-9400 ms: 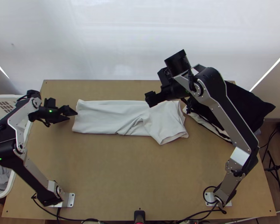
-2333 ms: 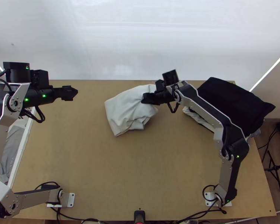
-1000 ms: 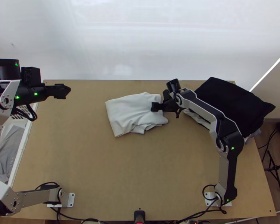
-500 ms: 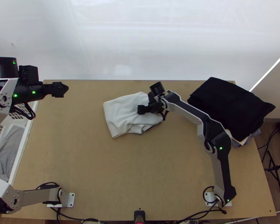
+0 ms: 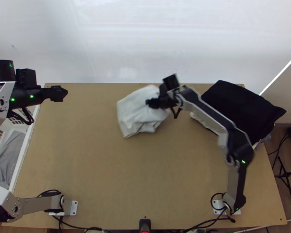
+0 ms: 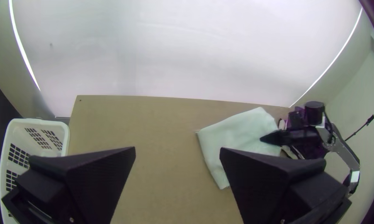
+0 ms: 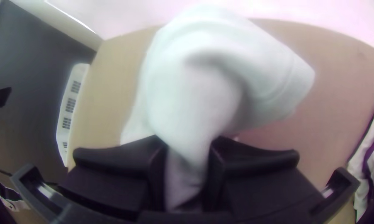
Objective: Fold the t-shirt
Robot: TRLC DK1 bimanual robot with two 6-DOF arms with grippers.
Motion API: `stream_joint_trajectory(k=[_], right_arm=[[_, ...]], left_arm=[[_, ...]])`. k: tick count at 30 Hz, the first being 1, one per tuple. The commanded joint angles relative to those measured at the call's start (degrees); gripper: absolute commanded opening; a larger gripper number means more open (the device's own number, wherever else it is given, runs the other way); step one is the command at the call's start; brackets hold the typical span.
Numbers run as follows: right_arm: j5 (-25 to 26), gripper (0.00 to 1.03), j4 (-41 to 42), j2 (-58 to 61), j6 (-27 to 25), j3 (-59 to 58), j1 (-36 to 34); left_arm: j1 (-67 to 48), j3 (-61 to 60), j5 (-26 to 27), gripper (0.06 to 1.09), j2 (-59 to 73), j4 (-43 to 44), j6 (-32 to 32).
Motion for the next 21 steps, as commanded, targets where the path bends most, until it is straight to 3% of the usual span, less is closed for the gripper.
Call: stream_joint_trajectory(k=[1, 6, 11, 16, 21], right_arm=[[0.09, 0.03, -0.21, -12.75, 0.59, 0.03, -1.41], [0.27, 0.03, -0.21, -19.6, 0.67, -0.15, -2.81], [4.31, 0.03, -0.92, -23.73, 2.17, -0.06, -5.63], [8.18, 0.03, -1.18, -26.28, 3.49, 0.38, -10.81], [8.53, 0.03, -1.44, -27.34, 4.1, 1.26, -17.4]], left_arm=[[-0.16, -0.02, 0.27, 1.04, 0.28, 0.57, -0.2], [-0.6, 0.07, 0.27, 1.04, 0.1, 0.83, -0.72], [-0.6, -0.19, 0.27, 1.04, -0.25, 0.74, -0.72], [-0.25, -0.81, 0.27, 1.04, -0.42, 0.83, -0.28], [-0.33, -0.98, 0.44, 1.04, -0.42, 0.83, -0.28]])
